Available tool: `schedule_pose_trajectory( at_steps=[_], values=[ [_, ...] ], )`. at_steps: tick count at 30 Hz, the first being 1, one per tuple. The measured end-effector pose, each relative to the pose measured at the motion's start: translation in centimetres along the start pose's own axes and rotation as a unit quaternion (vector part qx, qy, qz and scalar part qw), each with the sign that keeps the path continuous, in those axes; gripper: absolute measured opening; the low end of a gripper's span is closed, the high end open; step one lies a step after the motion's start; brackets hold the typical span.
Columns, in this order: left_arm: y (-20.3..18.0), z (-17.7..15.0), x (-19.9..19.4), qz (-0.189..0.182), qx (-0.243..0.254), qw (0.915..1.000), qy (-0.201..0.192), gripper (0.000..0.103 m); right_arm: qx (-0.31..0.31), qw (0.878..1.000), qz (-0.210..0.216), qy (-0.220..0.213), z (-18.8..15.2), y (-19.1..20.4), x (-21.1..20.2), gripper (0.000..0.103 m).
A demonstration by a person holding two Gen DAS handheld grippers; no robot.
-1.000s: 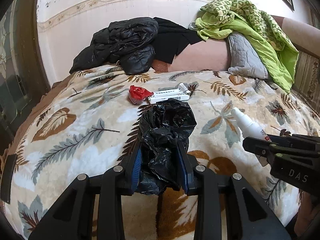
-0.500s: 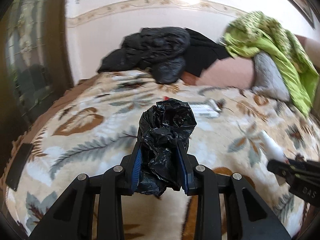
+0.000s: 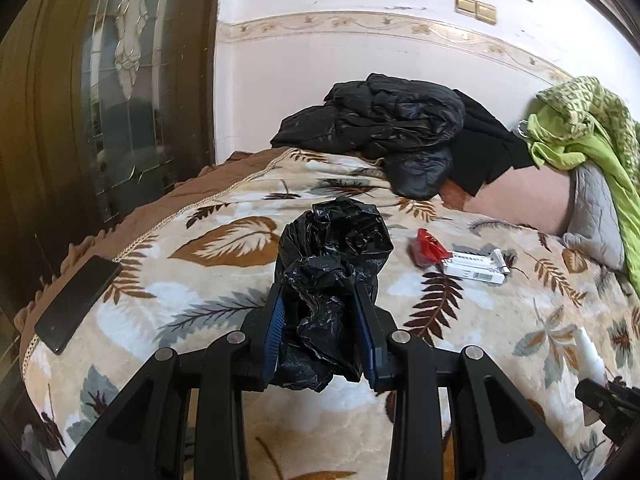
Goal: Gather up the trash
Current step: 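Carry the bag and bottle toward the red wastebasket with both tools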
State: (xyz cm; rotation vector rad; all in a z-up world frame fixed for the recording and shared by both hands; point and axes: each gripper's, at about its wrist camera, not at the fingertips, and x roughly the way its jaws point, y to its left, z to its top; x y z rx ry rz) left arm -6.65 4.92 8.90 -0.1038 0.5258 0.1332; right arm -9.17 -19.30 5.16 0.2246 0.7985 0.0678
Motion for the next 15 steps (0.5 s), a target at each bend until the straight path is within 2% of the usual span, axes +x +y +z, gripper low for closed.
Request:
schedule_pose_trajectory(
  at_steps=[5, 7, 11, 15],
  values=[
    [0.6, -0.1, 0.6, -0.004, -0.009, 0.9998, 0.015, 0.032, -0.001, 1.000, 0.001, 0.000, 0.0, 0.1, 0.0, 0.032],
    [0.5, -0.1, 0.5, -0.016, -0.009, 0.9997, 0.016, 0.032, -0.001, 1.000, 0.002, -0.001, 0.0, 0.2, 0.0, 0.032],
    [-0.7, -0.5, 0.2, -0.075, -0.005, 0.9968, 0.026, 0.032, 0.011, 1.000, 0.007, -0.005, 0.0, 0.0, -0.4, 0.032],
    [-3.0, -1.2, -1.1, -0.148, 0.023, 0.9881, 0.034, 0.032, 0.036, 0.999, 0.013, -0.024, -0.2, -1.0, -2.5, 0.032]
  ],
)
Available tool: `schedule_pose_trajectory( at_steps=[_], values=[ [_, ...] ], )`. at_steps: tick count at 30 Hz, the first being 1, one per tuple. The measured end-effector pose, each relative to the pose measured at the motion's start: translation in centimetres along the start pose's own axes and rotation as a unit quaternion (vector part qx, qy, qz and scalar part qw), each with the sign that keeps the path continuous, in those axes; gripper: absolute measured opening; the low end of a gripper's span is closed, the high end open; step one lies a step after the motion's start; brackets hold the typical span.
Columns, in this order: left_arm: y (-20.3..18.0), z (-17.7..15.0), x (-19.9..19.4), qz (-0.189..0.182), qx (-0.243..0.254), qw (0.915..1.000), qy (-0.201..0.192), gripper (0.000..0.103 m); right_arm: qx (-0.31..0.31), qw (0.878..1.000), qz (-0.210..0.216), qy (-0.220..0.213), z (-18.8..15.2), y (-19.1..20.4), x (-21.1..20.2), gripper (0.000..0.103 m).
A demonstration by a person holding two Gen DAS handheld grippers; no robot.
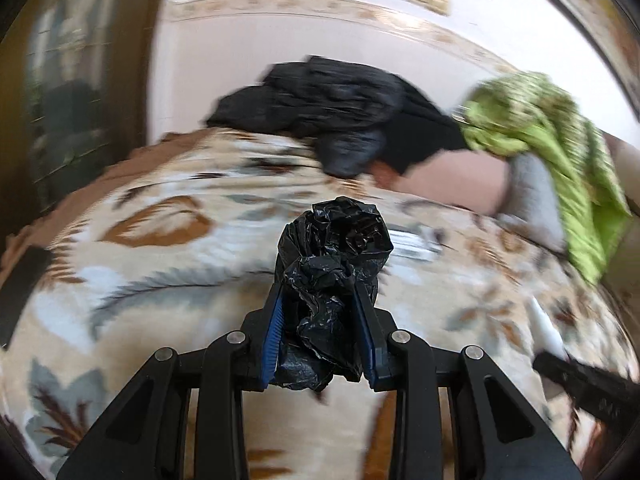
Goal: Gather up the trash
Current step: 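Carry the bag and bottle toward the red wastebasket with both tools, then open both tools over the red wastebasket to drop bag and bottle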
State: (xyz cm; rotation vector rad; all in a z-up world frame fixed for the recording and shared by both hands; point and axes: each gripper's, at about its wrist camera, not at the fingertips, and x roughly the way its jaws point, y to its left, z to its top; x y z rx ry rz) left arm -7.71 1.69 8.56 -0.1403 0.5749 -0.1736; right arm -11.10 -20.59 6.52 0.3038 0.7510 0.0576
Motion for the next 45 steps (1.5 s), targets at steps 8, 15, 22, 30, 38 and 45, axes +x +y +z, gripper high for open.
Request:
schedule_pose_trajectory(
  at_steps=[8, 15, 22, 30, 38, 45],
  values=[
    [-8.4, -2.1, -2.7, -0.149, 0.080, 0.9850, 0.037, 0.032, 0.073, 0.997, 0.009, -0.025, -2.8, -4.2, -7.8, 0.032],
    [-18.1, -4.6, -6.7, -0.271, 0.170, 0.9447, 0.071, 0.032, 0.125, 0.989, -0.052, -0.067, -6.2, -10.9, -18.0, 0.032],
    [-28.7, -7.3, -9.6, -0.398, 0.218, 0.8769, 0.158, 0.032, 0.208, 0.964, -0.135, -0.092, -11.4, -18.4, -27.0, 0.032],
    [-39.0, -13.5, -11.6, -0.451, 0.282, 0.8123, 0.240, 0.033, 0.285, 0.938, -0.175, -0.087, -16.5, -24.4, -30.7, 0.033],
    [-40.4, -14.9, -10.7, -0.433, 0.286, 0.8148, 0.258, 0.053, 0.305, 0.930, -0.189, -0.078, -18.0, -26.7, -31.1, 0.036],
    [-36.2, -12.0, -9.6, -0.409, 0.257, 0.8433, 0.236, 0.058, 0.291, 0.941, -0.151, -0.086, -15.8, -25.3, -29.6, 0.036]
  ],
)
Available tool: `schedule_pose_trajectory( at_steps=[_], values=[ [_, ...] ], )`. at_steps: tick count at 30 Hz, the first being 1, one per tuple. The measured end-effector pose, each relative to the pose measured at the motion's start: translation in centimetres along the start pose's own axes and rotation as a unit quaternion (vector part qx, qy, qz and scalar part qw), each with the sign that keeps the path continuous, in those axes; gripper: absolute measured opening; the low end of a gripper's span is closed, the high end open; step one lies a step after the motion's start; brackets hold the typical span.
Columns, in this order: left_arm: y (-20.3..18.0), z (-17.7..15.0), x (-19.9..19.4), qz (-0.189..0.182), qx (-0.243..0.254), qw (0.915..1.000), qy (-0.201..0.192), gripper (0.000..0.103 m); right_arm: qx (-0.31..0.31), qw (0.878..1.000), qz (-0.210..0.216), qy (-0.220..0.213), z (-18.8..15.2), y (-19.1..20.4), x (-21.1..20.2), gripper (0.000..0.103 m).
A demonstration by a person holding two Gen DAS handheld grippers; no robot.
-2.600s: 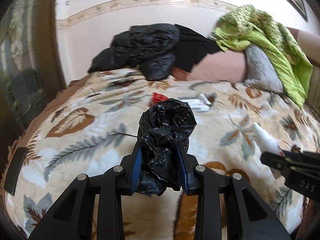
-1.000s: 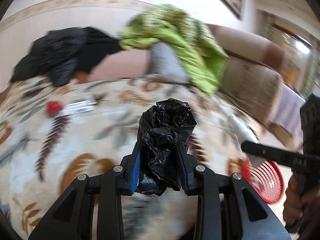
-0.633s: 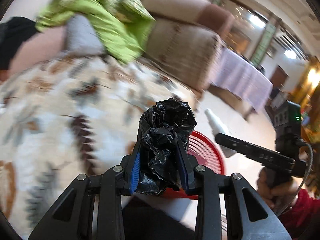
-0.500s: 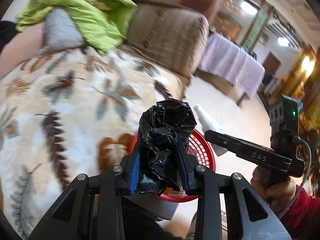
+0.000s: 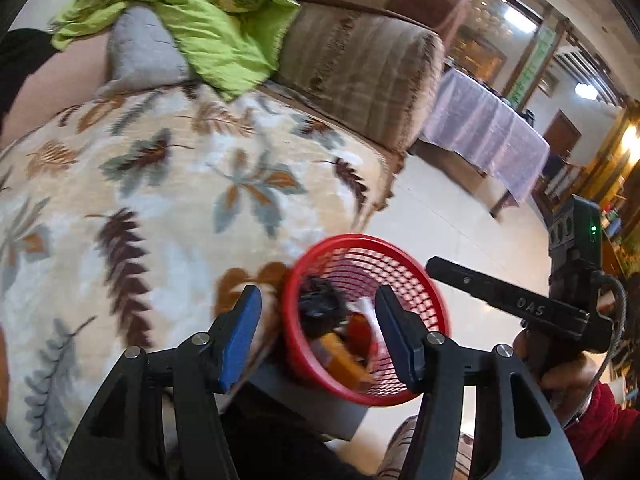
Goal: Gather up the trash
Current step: 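Open both tools over the red wastebasket to drop bag and bottle, then move both tools back to the remaining trash on the blanket, then grasp the torn red packet with the left tool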
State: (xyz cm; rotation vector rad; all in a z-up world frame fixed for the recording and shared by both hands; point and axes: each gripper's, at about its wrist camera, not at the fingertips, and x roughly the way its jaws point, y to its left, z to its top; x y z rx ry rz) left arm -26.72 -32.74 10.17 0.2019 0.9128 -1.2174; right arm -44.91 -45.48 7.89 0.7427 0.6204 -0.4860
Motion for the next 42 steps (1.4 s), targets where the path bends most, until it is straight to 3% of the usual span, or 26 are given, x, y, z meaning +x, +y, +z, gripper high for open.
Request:
schedule_pose_trajectory(
  at_steps=[3, 8, 14, 19, 33, 36, 42],
  values=[
    [2.5, -0.4, -1.8, 0.026, -0.026, 0.9993, -0.011, 0.058, -0.016, 1.000, 0.022, 0.012, 0.0, 2.3, 1.2, 0.037],
    [6.6, -0.7, -5.4, 0.118, -0.053, 0.9904, -0.049, 0.060, -0.059, 0.996, 0.053, 0.032, -0.2, 7.2, 3.3, 0.040],
    [10.4, -1.7, -9.0, 0.244, -0.055, 0.9647, -0.082, 0.061, -0.114, 0.989, 0.078, 0.049, -0.7, 13.4, 5.8, 0.041],
    [13.3, -2.9, -11.7, 0.305, -0.062, 0.9458, -0.092, 0.062, -0.158, 0.981, 0.095, 0.063, -1.4, 18.5, 7.6, 0.043],
    [21.6, -4.4, -17.0, 0.370, -0.132, 0.9130, -0.111, 0.068, -0.221, 0.962, 0.129, 0.092, -3.2, 29.7, 14.2, 0.049],
    [25.7, -4.6, -18.5, 0.368, -0.173, 0.9063, -0.114, 0.068, -0.226, 0.958, 0.137, 0.109, -3.8, 31.2, 15.9, 0.050],
    [36.9, -3.0, -21.0, 0.360, -0.264, 0.8851, -0.130, 0.068, -0.244, 0.949, 0.146, 0.134, -4.5, 33.1, 19.1, 0.050]
  ],
)
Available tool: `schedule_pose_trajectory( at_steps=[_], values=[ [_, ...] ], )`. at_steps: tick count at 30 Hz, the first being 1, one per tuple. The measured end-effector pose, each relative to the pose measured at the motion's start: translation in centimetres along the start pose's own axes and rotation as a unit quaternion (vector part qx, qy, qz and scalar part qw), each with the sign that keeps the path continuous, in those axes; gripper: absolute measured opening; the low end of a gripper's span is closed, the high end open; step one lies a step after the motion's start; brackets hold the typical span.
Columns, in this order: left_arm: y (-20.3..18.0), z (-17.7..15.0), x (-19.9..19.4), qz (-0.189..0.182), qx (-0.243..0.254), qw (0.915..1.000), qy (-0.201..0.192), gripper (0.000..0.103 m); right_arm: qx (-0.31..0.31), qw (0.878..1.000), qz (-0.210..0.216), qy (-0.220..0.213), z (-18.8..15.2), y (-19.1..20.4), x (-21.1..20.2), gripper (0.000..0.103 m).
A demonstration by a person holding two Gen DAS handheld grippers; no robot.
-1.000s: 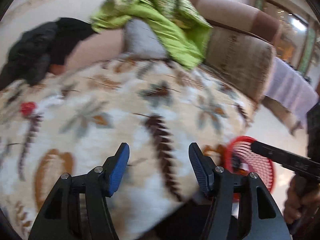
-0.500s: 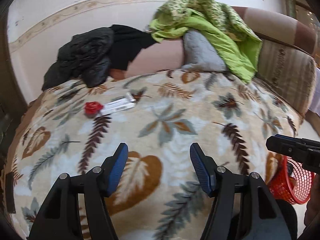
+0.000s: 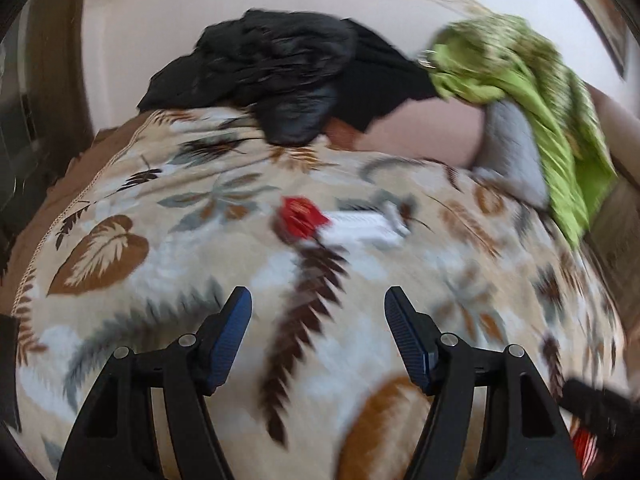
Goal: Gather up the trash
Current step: 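Grasp the torn red packet with the left tool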
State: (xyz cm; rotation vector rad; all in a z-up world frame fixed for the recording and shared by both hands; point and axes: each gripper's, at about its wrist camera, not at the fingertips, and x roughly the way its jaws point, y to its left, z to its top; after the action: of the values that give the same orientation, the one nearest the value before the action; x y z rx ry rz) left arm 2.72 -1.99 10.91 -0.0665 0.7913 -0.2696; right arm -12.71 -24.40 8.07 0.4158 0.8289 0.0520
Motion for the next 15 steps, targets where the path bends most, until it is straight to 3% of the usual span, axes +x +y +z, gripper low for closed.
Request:
schedule_pose_trajectory(
  at_steps=[5, 8, 10, 13, 15],
  values=[
    [2.4, 4.1, 7.0, -0.019, -0.064, 0.9972, 0.034, 0.072, 0.003, 1.000, 0.005, 0.008, 2.0, -0.5, 2.3, 0.050],
    [3.5, 4.9, 11.7, -0.006, -0.099, 0.9931, 0.063, 0.071, 0.003, 1.000, 0.010, 0.010, 3.5, -0.8, 3.2, 0.050],
    [3.9, 5.1, 14.0, -0.011, -0.118, 0.9903, 0.073, 0.064, 0.003, 1.000, 0.015, 0.008, 4.9, -1.0, 4.1, 0.050],
    [3.8, 5.1, 16.3, -0.014, -0.115, 0.9893, 0.089, 0.036, -0.004, 1.000, 0.029, 0.005, 7.4, -0.7, 6.0, 0.050],
    [3.7, 4.7, 16.7, -0.023, -0.115, 0.9894, 0.085, 0.034, -0.004, 0.999, 0.038, 0.006, 9.2, -0.6, 7.9, 0.050]
  ],
)
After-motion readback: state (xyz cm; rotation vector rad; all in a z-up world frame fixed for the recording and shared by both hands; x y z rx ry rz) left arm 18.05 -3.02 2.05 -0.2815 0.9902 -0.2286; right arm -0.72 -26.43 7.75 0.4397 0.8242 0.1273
